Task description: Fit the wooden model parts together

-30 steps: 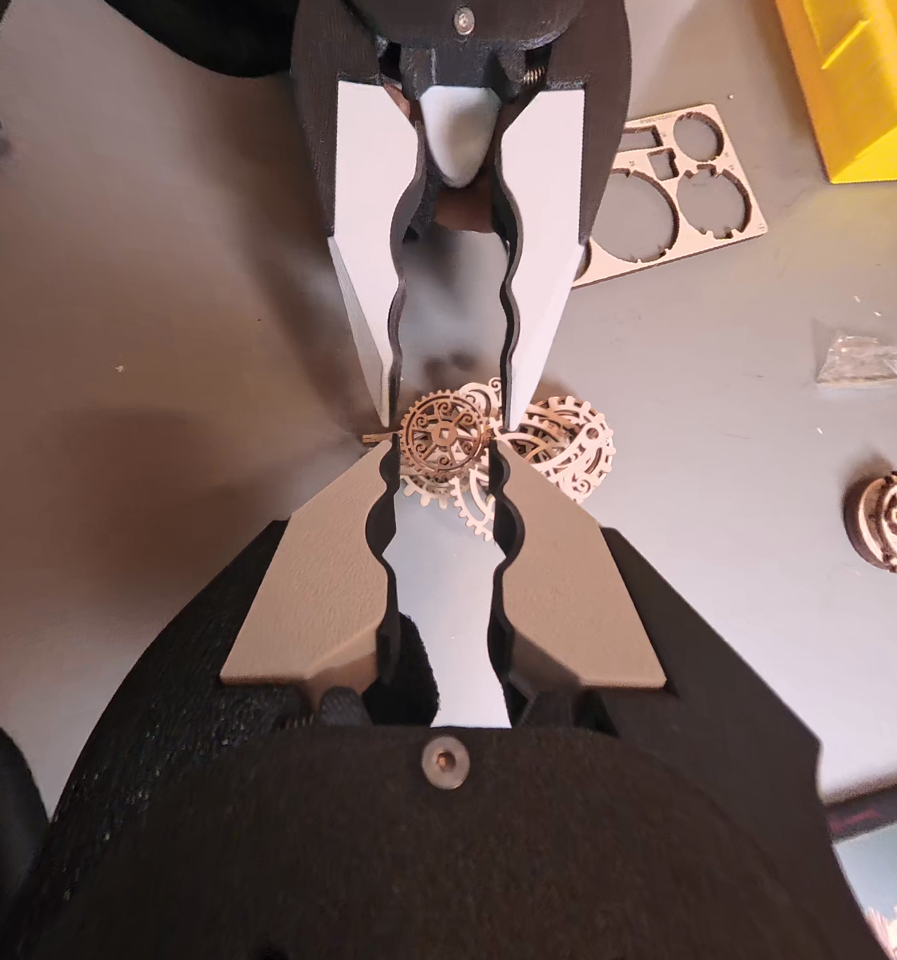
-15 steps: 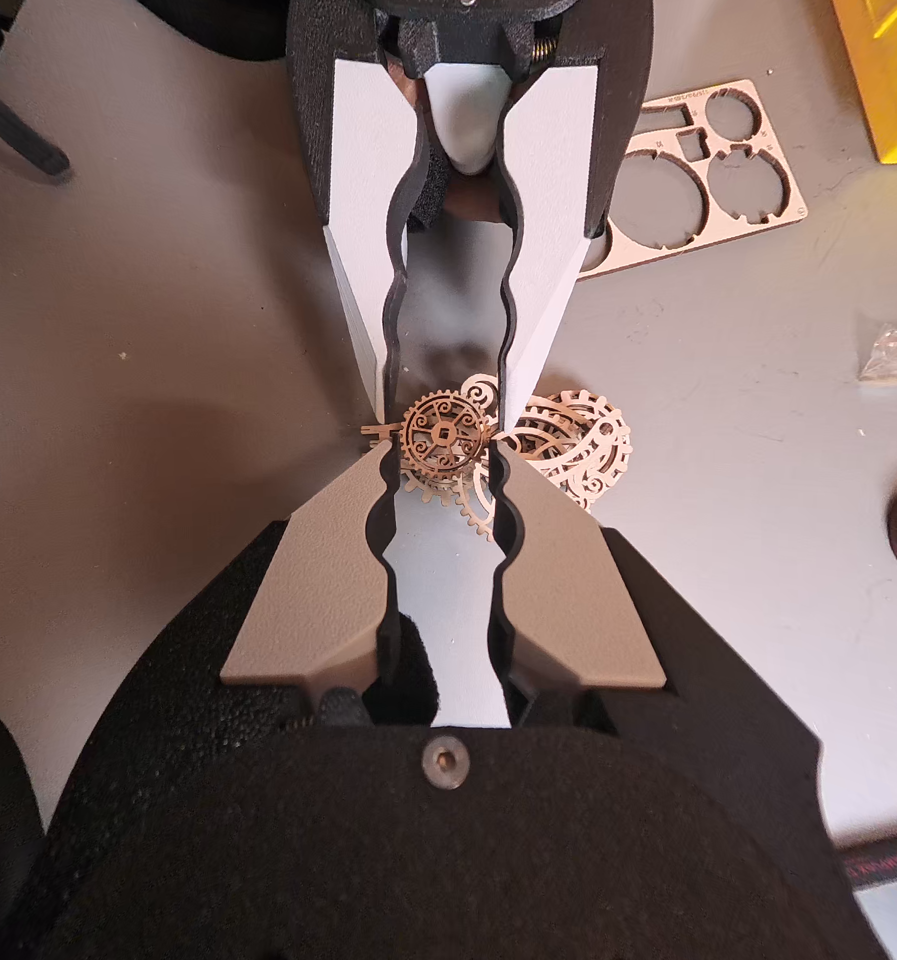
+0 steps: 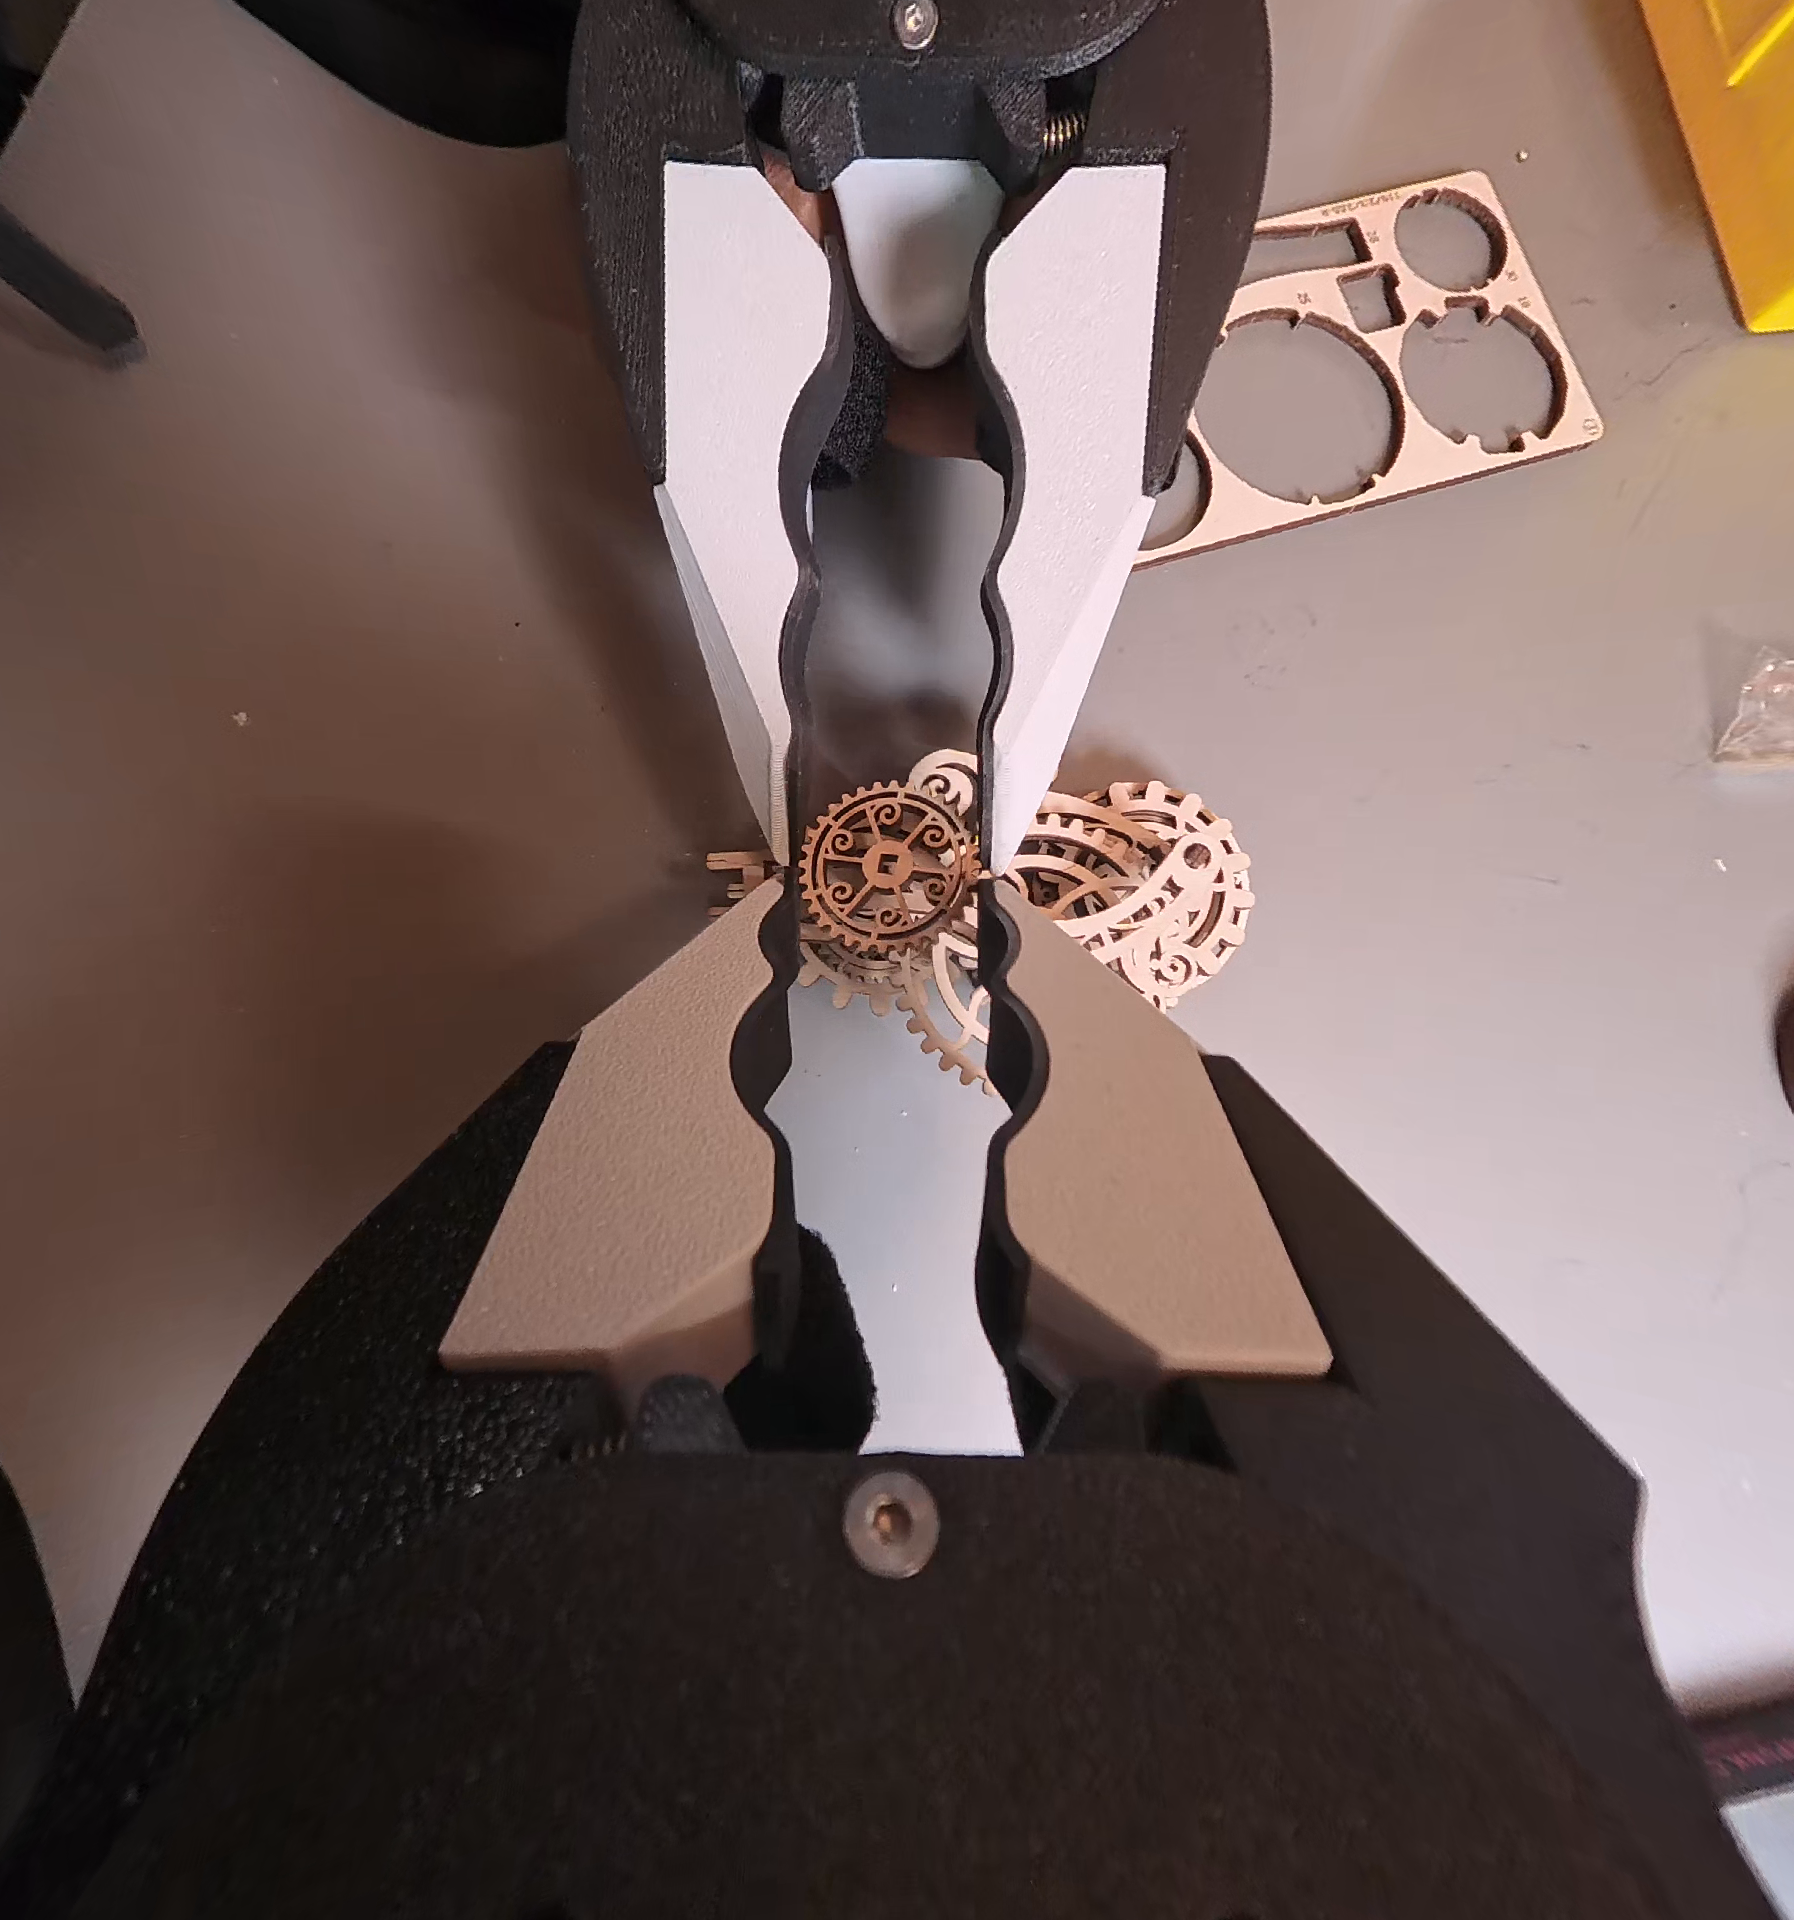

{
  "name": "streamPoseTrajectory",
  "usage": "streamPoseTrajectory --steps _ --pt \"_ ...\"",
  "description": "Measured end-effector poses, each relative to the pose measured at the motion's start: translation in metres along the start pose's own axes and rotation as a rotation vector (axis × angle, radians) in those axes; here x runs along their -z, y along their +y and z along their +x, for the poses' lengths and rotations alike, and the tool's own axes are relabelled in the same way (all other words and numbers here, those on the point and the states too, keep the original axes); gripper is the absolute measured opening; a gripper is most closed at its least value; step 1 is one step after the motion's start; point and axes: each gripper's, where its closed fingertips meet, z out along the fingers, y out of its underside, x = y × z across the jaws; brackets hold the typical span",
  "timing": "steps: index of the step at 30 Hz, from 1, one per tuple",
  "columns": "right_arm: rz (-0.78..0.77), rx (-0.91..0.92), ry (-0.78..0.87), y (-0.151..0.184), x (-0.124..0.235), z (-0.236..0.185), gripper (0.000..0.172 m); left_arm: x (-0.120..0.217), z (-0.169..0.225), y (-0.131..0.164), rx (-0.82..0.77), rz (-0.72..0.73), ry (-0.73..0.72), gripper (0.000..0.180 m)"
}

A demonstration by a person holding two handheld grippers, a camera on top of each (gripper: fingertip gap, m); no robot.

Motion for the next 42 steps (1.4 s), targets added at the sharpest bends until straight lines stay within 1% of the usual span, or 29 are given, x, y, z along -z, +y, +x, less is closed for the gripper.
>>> streamPoseTrajectory --steps 12,33,42 --pt "-0.004 0.004 0.015 0.0007 0.0020 -0.0018 0.031 0.0000 0.0012 0.0006 0.130 -0.031 -0.023 0.032" --pt "-0.008 0.002 0.003 0.0019 0.0014 -0.0006 0.031 0.0025 0.0008 0.0027 0.121 -0.038 -0.014 0.032" --pt "-0.012 -0.005 -0.009 0.0019 0.0021 -0.0013 0.031 0.0022 0.0015 0.0027 0.151 -0.046 0.000 0.032"
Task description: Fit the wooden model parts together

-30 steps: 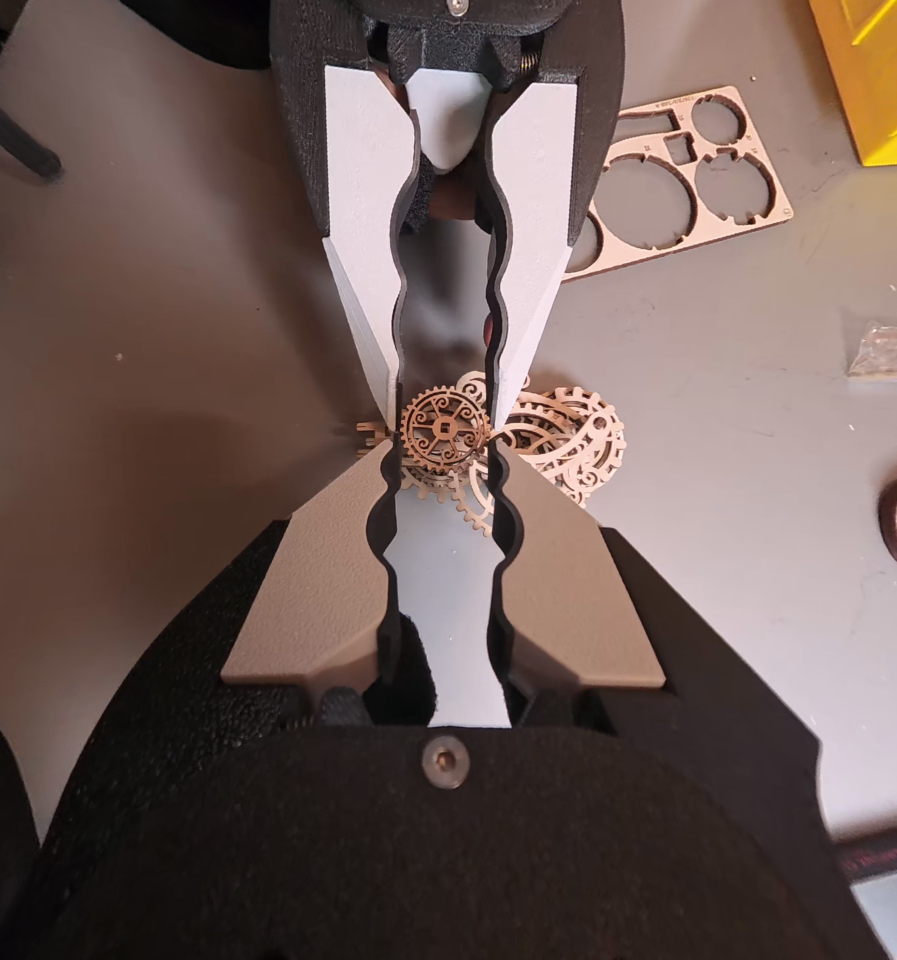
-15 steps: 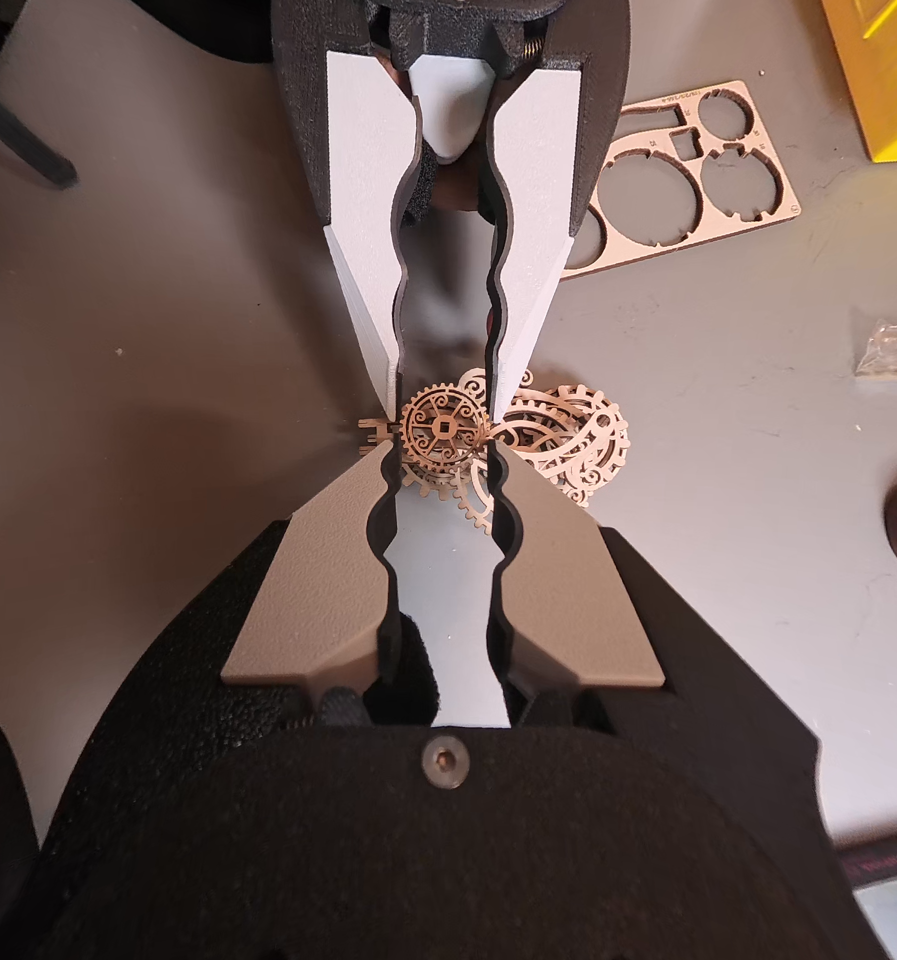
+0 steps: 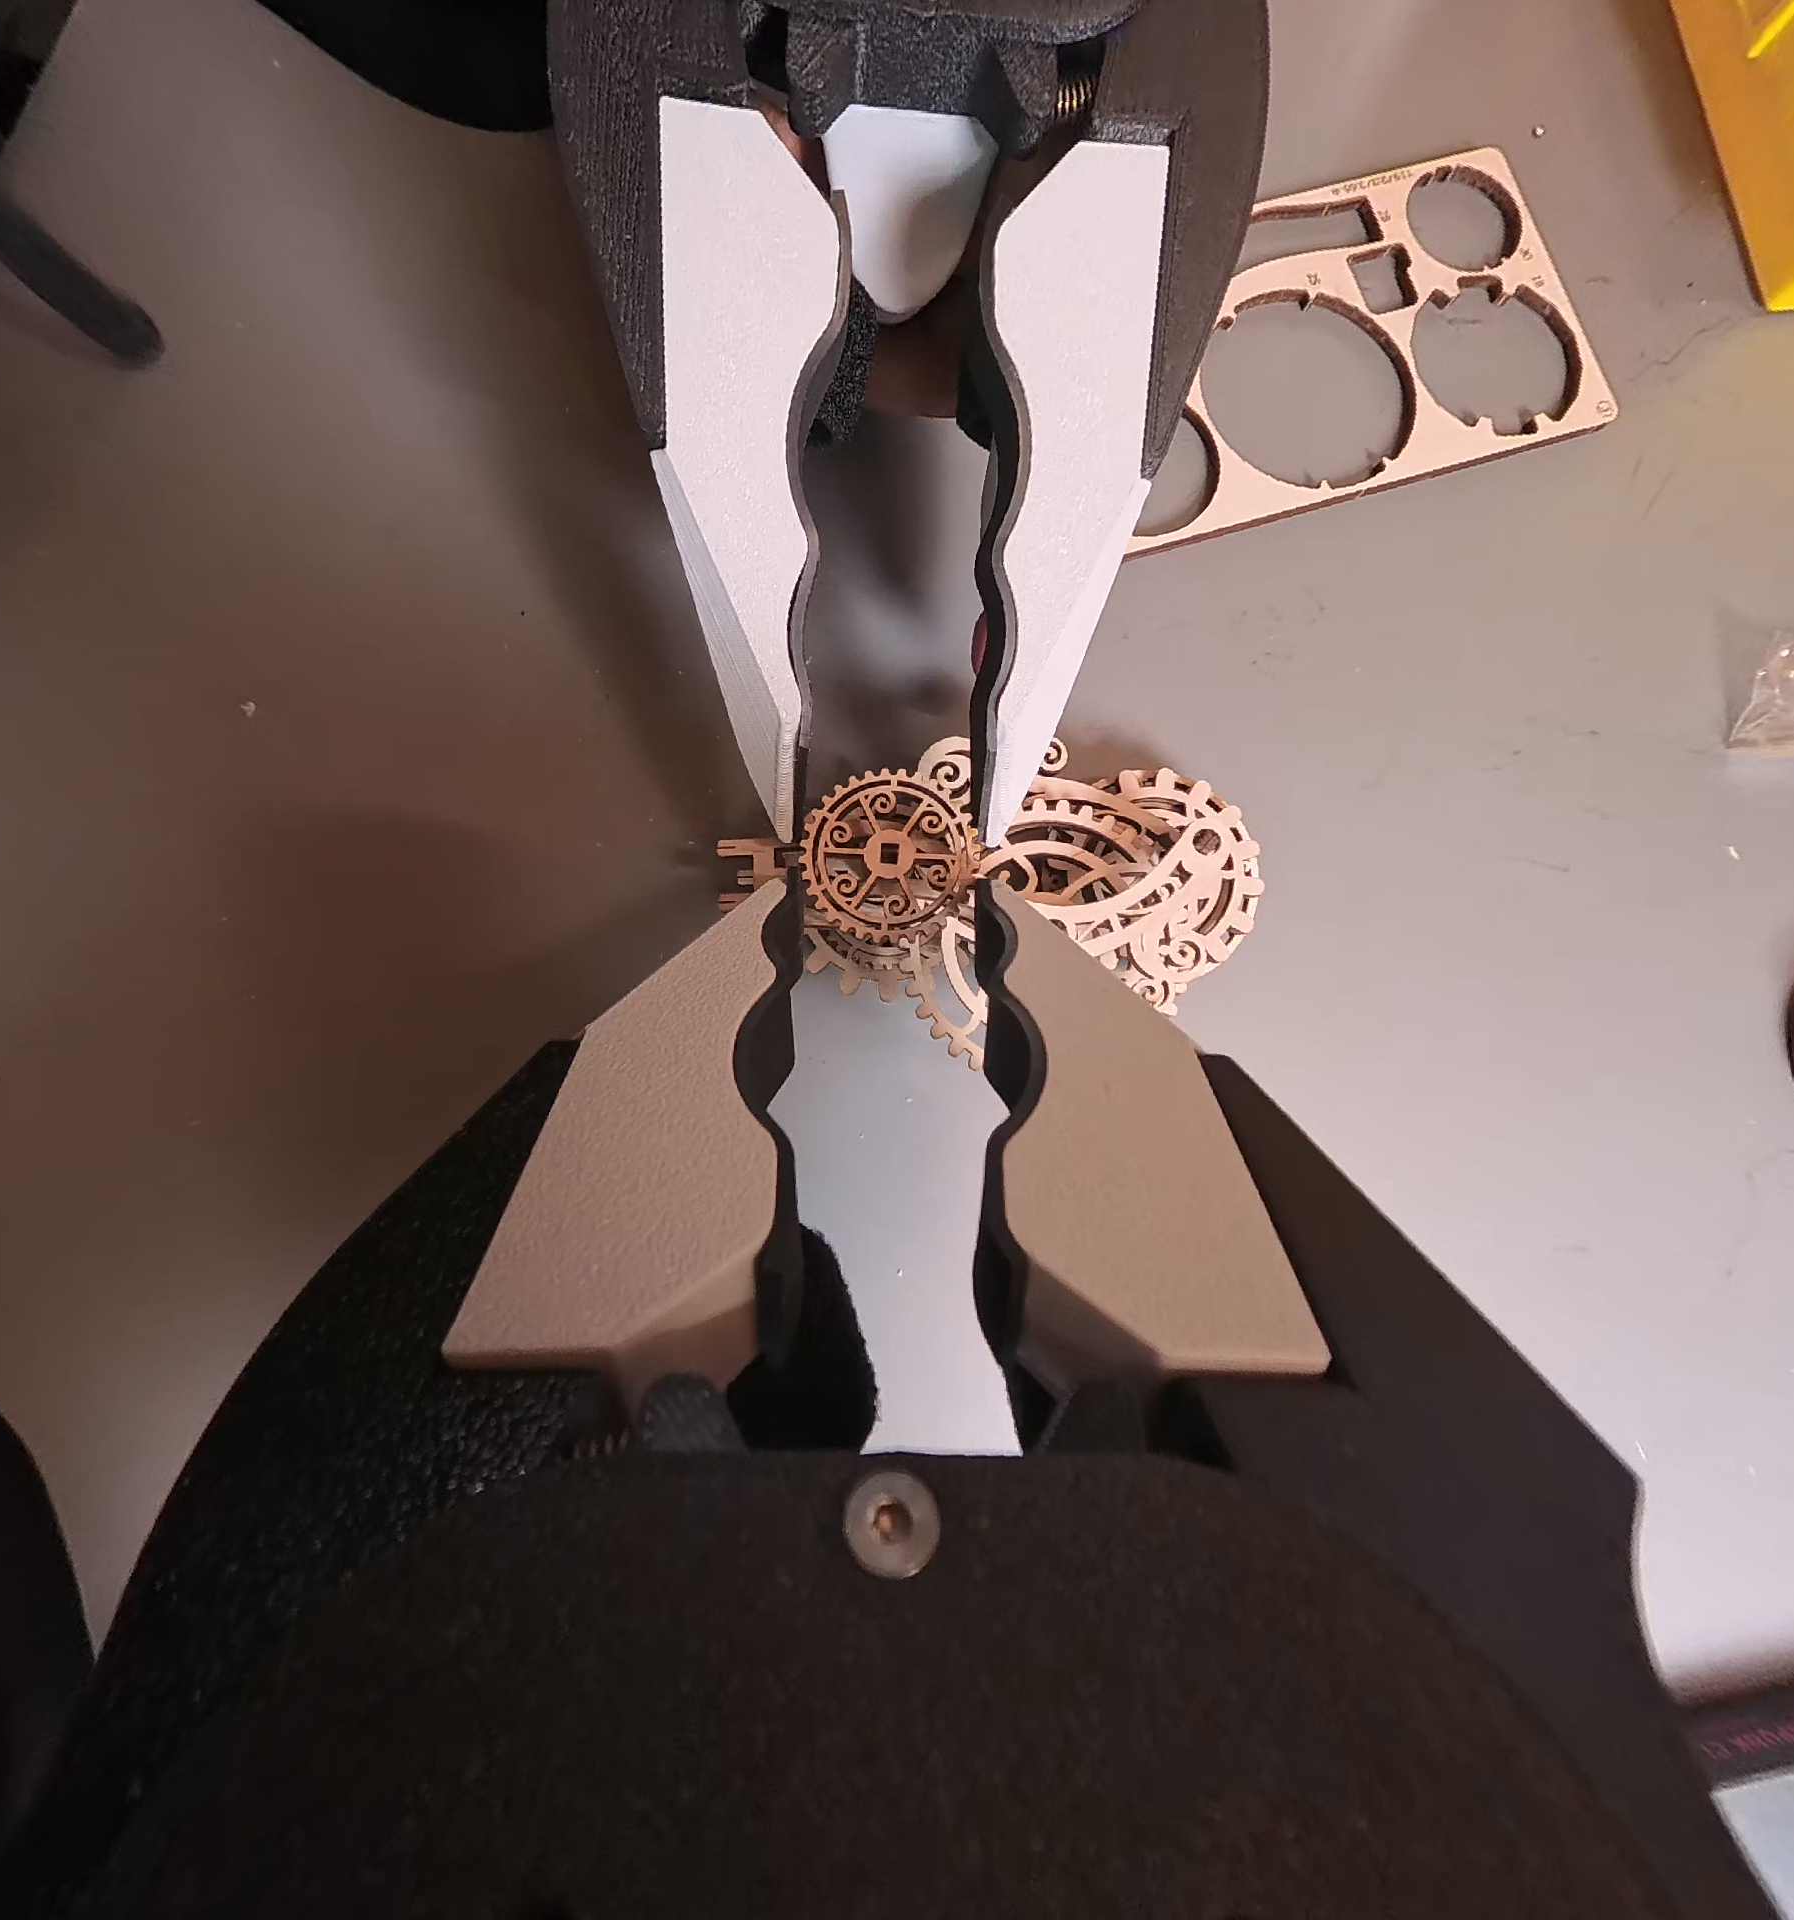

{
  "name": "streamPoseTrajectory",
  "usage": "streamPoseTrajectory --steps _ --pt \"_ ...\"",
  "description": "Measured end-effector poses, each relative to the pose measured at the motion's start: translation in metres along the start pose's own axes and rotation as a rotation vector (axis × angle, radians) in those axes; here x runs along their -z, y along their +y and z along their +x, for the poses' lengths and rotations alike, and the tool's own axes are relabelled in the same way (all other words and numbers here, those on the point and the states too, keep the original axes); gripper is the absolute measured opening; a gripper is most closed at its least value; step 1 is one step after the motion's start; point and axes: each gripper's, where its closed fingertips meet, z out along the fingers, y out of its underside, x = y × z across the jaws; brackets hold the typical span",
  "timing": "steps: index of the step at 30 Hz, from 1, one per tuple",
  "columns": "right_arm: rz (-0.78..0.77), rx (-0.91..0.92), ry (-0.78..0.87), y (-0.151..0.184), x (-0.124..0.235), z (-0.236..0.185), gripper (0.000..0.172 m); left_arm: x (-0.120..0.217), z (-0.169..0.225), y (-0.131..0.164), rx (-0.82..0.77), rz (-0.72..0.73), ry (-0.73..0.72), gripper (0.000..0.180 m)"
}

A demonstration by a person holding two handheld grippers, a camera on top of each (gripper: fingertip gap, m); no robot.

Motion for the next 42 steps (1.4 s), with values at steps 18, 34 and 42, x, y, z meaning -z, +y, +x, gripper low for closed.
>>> streamPoseTrajectory --steps 18,34,42 --pt "0.008 -0.010 -0.013 -0.0008 0.0004 -0.0010 0.031 0.0002 0.0012 0.0012 0.085 -0.018 0.041 0.031" --pt "0.027 -0.020 -0.030 -0.0013 -0.0003 -0.0027 0.031 0.0004 0.0036 0.0023 0.150 -0.039 0.078 0.030" --pt "0.037 -0.040 -0.042 0.0003 -0.0003 -0.0023 0.031 -0.0007 0.0029 0.0014 0.172 -0.035 0.085 0.030"
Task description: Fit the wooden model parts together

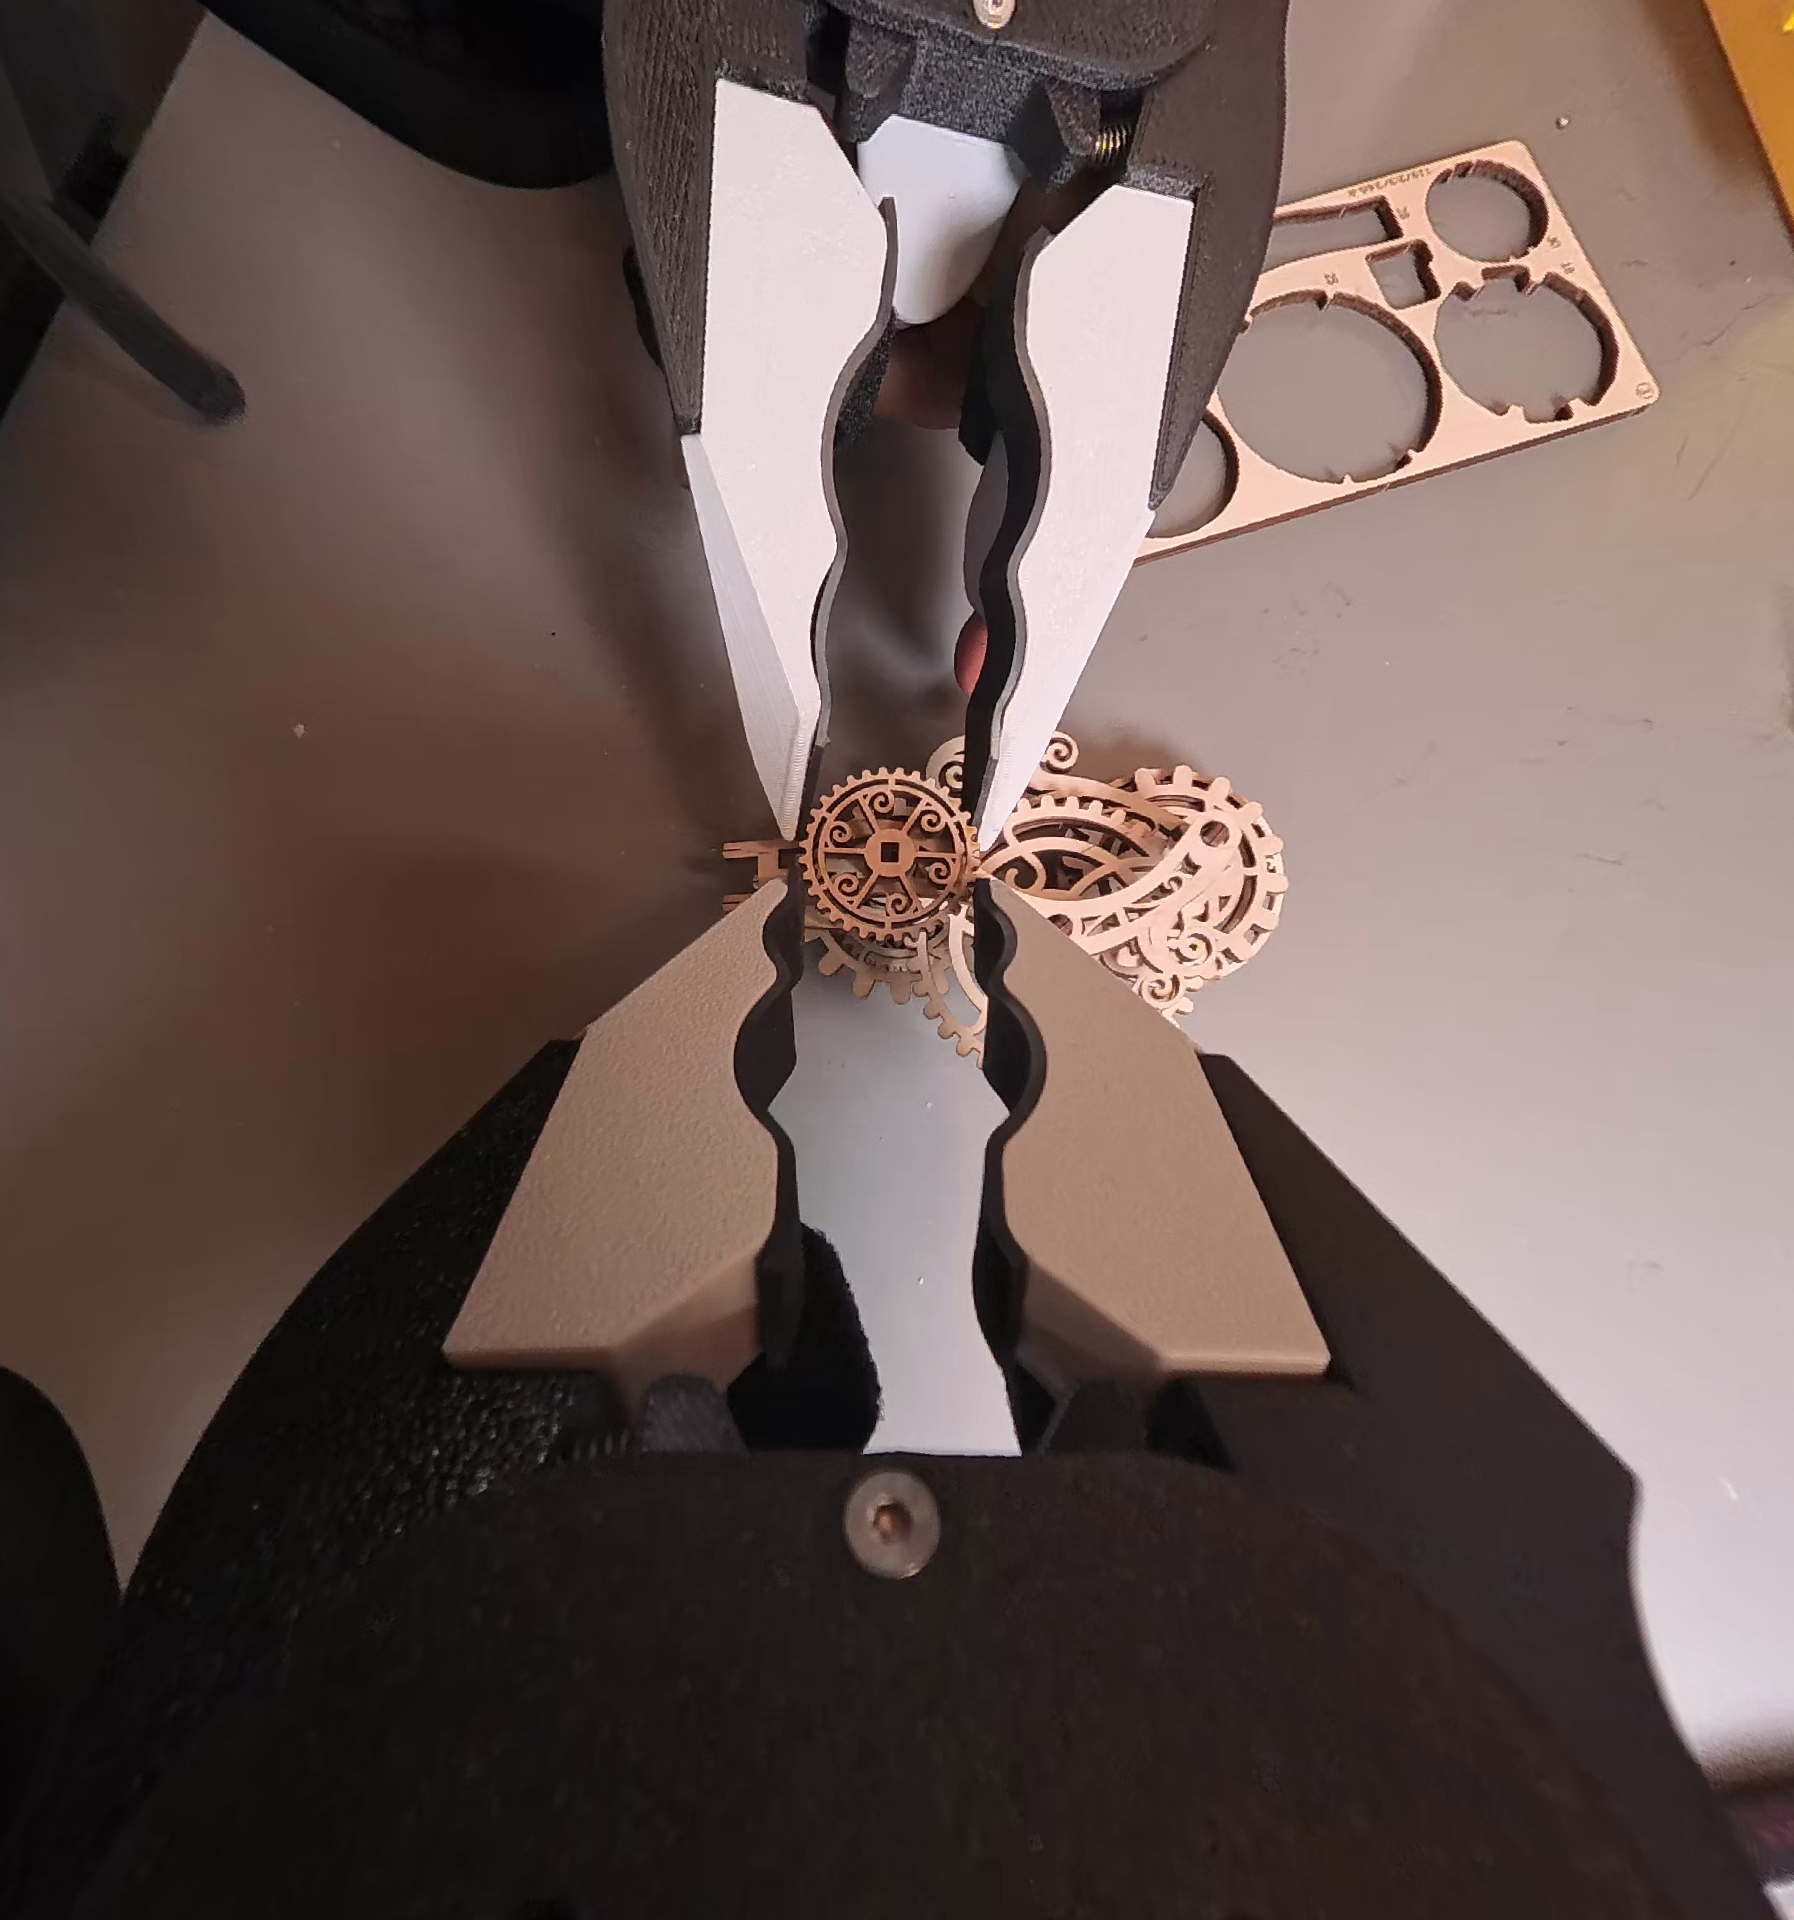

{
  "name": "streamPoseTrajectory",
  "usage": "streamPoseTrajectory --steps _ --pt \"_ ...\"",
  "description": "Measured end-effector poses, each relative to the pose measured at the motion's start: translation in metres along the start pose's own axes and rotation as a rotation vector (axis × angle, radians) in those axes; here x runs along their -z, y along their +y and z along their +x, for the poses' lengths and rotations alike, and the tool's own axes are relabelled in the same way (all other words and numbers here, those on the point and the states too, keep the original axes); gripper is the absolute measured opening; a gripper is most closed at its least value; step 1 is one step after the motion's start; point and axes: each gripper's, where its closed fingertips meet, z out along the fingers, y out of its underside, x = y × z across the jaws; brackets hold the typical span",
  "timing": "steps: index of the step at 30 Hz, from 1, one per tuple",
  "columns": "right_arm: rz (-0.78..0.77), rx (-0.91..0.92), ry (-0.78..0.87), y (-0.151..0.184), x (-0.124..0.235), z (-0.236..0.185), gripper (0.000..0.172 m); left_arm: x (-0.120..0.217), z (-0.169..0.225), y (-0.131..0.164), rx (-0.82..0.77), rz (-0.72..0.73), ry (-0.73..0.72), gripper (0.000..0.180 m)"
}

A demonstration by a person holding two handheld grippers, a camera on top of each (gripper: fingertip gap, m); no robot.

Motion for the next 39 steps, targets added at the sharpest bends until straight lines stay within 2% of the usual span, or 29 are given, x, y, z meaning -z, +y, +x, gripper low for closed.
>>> streamPoseTrajectory --steps 7,23,39 --pt "0.023 -0.008 -0.013 -0.0024 -0.0012 -0.0014 0.030 0.0009 0.0012 0.0025 0.056 -0.017 0.038 0.029" --pt "0.030 -0.005 -0.006 -0.0002 -0.0007 -0.0015 0.030 -0.0006 0.0018 0.0016 0.060 0.001 0.044 0.029" --pt "-0.009 -0.024 0.036 0.0047 0.0014 0.0005 0.027 0.0059 -0.0018 -0.0012 -0.002 0.029 0.003 0.028"
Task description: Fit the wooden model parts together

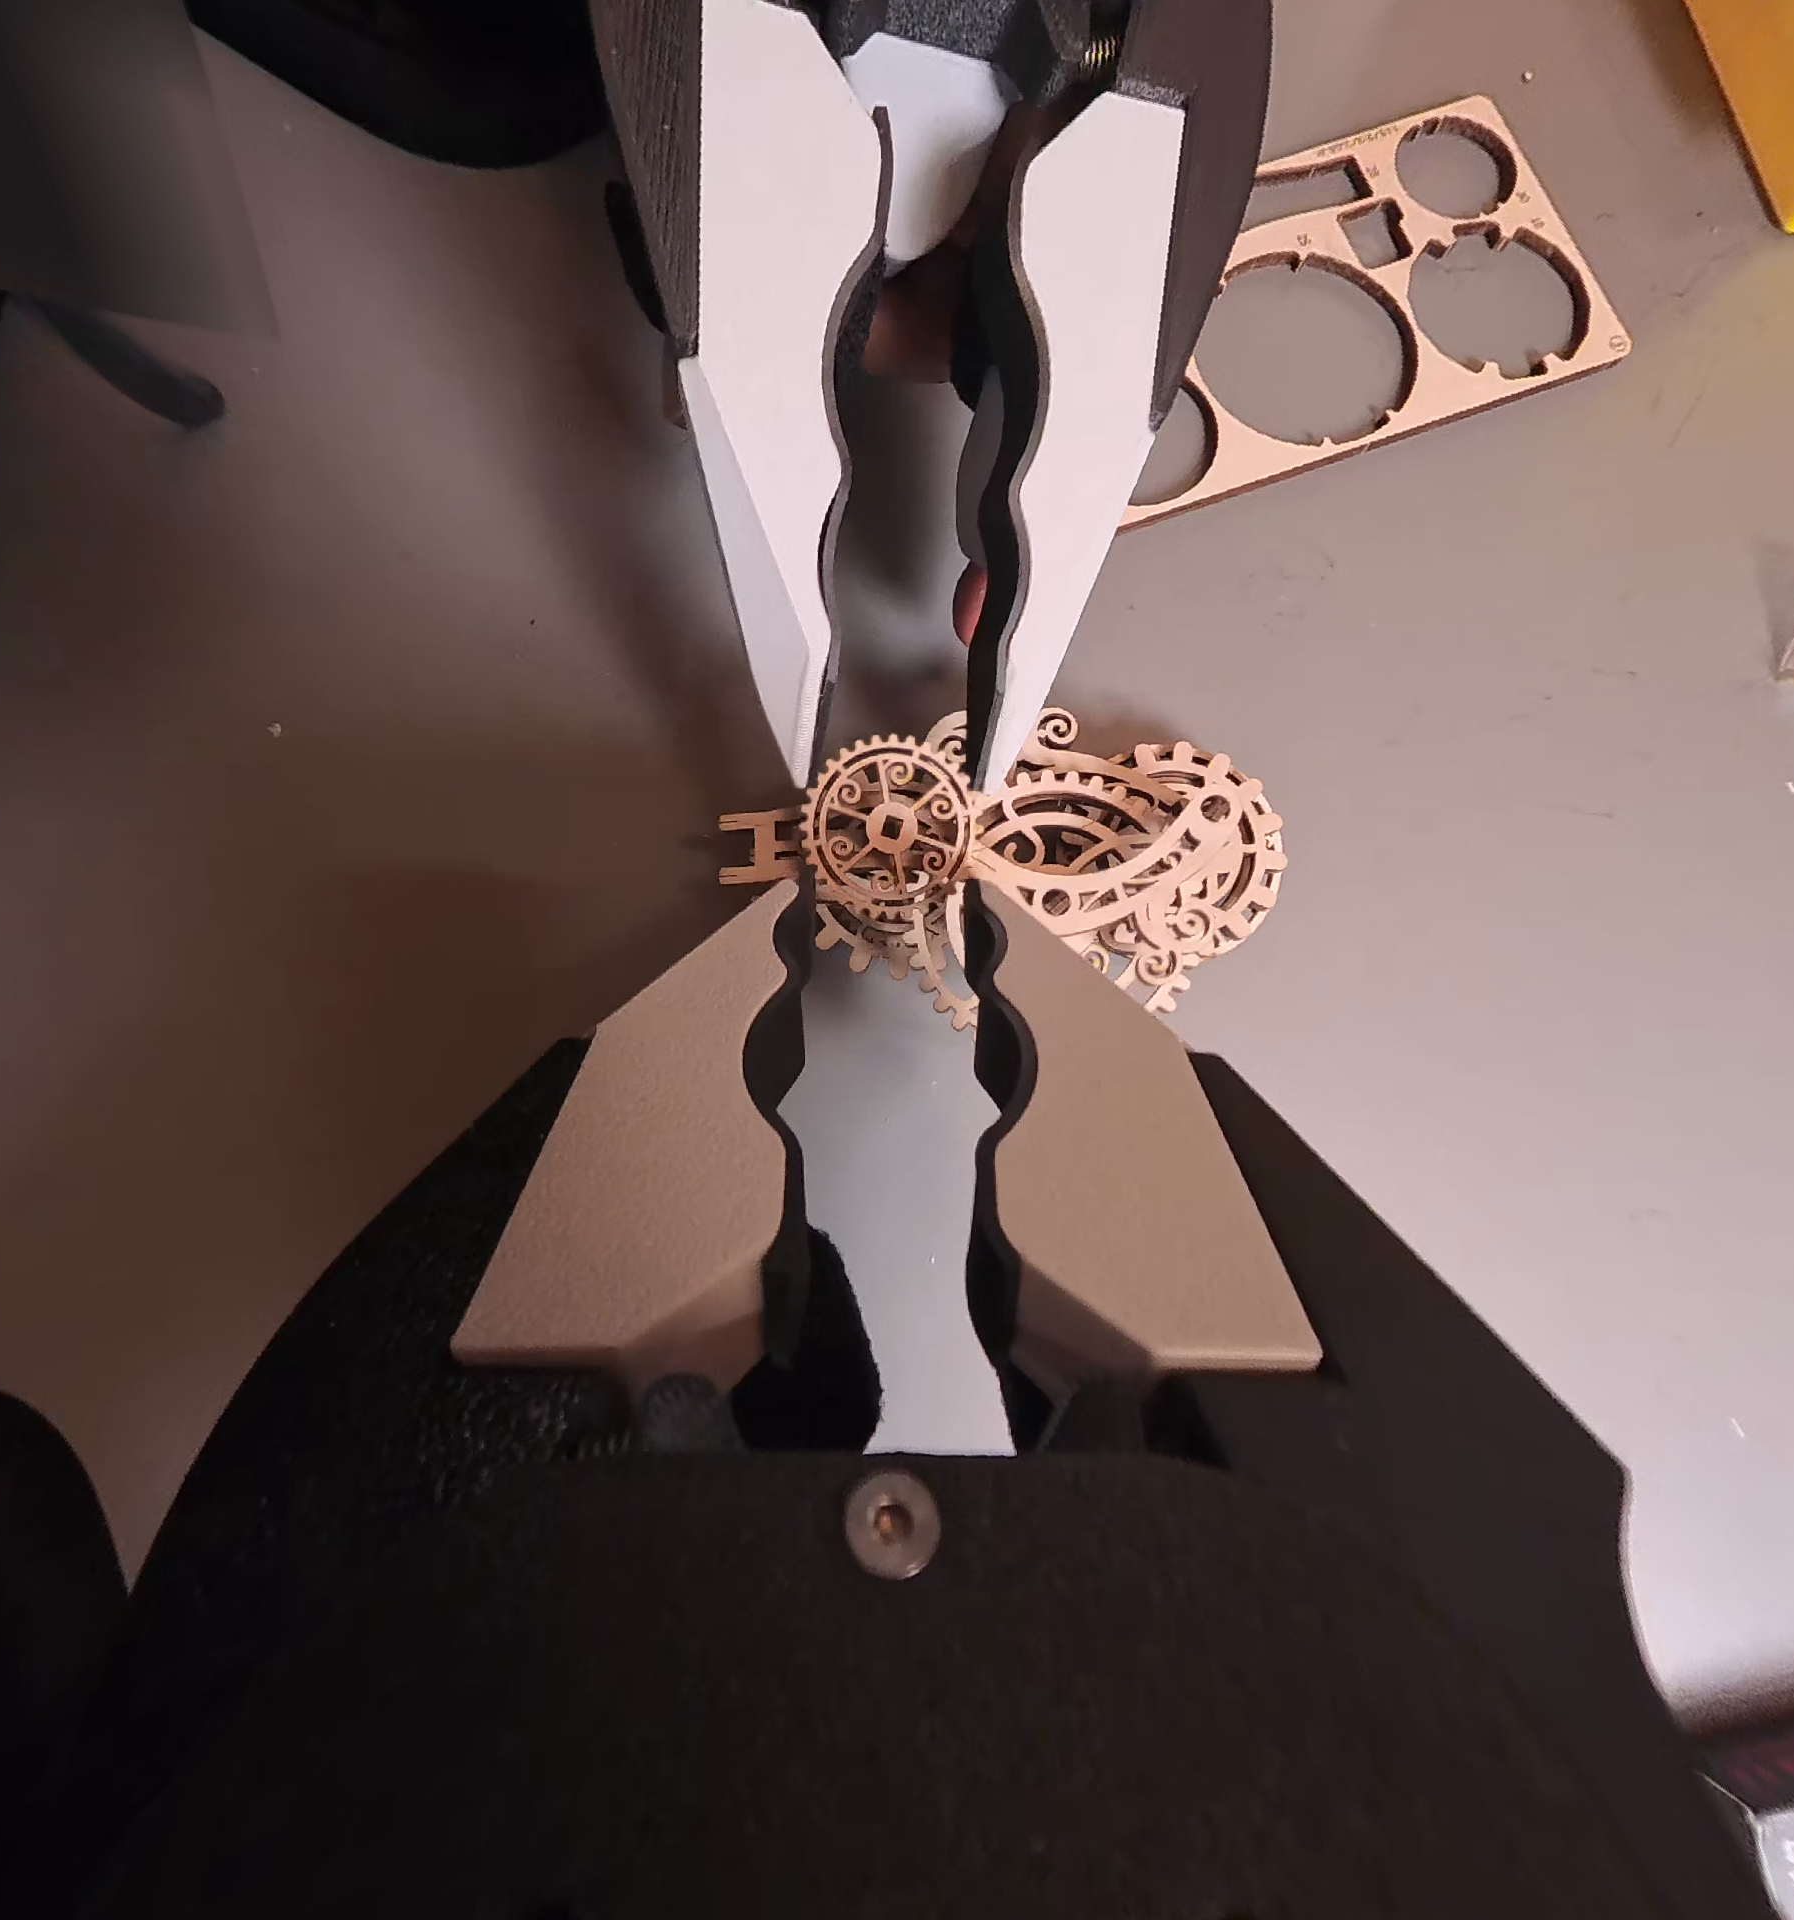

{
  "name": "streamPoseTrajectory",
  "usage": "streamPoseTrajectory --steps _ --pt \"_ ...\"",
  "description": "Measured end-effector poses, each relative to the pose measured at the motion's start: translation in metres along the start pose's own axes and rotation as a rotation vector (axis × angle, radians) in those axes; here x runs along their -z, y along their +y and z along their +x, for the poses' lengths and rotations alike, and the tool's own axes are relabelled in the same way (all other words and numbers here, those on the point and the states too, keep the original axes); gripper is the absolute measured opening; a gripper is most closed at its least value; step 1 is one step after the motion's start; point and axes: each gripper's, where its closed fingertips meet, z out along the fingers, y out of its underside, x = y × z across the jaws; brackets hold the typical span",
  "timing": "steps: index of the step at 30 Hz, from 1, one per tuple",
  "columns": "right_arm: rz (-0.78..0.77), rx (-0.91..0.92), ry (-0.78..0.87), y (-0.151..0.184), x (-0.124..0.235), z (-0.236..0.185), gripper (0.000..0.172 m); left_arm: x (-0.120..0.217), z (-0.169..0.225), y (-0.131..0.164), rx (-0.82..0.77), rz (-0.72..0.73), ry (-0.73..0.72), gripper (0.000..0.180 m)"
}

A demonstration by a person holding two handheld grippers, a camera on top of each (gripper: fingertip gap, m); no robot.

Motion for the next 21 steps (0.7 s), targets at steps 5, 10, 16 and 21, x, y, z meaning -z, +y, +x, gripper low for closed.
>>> streamPoseTrajectory --steps 5,10,16,21 --pt "-0.006 -0.002 0.007 0.0019 0.0022 0.0003 0.023 0.0018 -0.0013 0.0010 -0.007 -0.001 -0.004 0.027" --pt "-0.010 0.000 0.013 0.0031 0.0036 0.0003 0.020 0.0024 -0.0020 0.0011 -0.011 0.000 -0.008 0.026" --pt "-0.017 -0.001 0.012 0.0042 0.0052 -0.0006 0.017 0.0041 -0.0036 0.0017 -0.013 0.003 -0.015 0.026" --pt "-0.012 -0.002 0.009 0.0034 0.0064 -0.0017 0.016 0.0055 -0.0063 0.0024 -0.012 0.003 -0.024 0.024"
